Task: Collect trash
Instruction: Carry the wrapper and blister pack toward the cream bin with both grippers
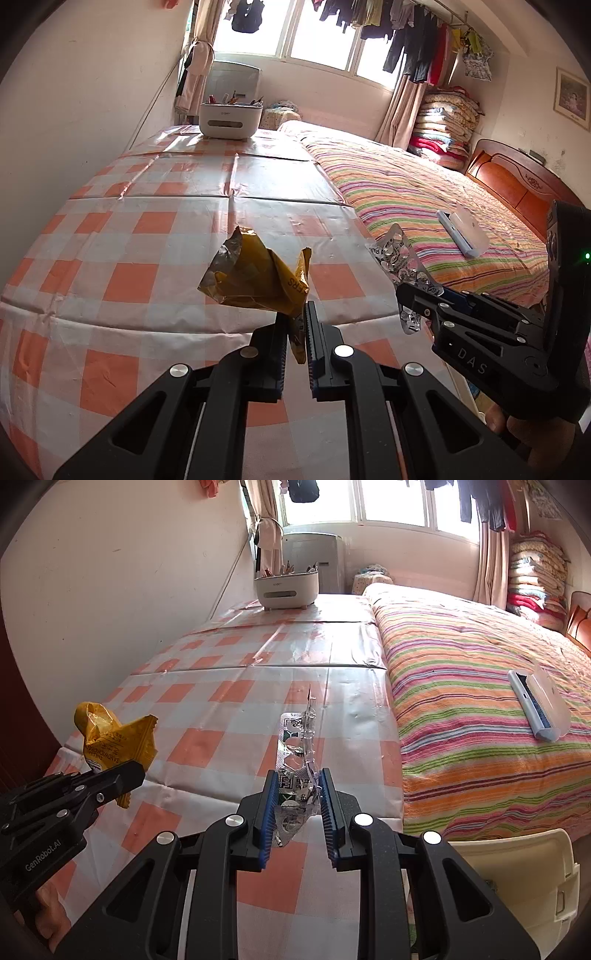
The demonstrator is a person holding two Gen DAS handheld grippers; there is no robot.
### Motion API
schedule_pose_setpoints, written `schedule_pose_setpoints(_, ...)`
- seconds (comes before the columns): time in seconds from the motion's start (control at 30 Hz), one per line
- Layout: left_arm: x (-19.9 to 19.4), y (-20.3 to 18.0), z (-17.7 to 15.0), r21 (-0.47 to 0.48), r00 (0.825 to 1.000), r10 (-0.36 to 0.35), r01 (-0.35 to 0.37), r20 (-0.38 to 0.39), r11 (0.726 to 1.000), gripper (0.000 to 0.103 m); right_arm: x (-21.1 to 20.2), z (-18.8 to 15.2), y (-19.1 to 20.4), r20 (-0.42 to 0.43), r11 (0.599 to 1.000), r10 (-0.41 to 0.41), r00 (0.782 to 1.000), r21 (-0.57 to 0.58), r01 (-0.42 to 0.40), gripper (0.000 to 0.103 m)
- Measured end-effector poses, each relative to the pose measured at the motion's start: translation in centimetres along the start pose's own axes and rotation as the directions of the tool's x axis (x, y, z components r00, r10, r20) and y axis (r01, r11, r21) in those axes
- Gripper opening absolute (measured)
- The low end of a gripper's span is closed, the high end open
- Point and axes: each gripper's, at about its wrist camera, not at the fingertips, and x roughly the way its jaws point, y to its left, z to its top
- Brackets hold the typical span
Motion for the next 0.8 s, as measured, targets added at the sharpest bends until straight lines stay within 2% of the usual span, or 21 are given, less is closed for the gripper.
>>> schedule_pose_setpoints(0.33,1.2,-4.0,-0.9,0.052,0.997,-0.062,0.064,-0.049,0.997,0.010,-2.7,-1.2,-3.9,0.046,0.998,-0.055,0.997,0.040,0.053,0.022)
schedule_pose_setpoints(0.8,2.9,-10.4,-2.0,0.143,0.990,-0.101,0.114,-0.094,0.983,0.010,-6.5,-3.6,-8.6,0.093,0.987,-0.127,0.987,0.113,0.117,0.022)
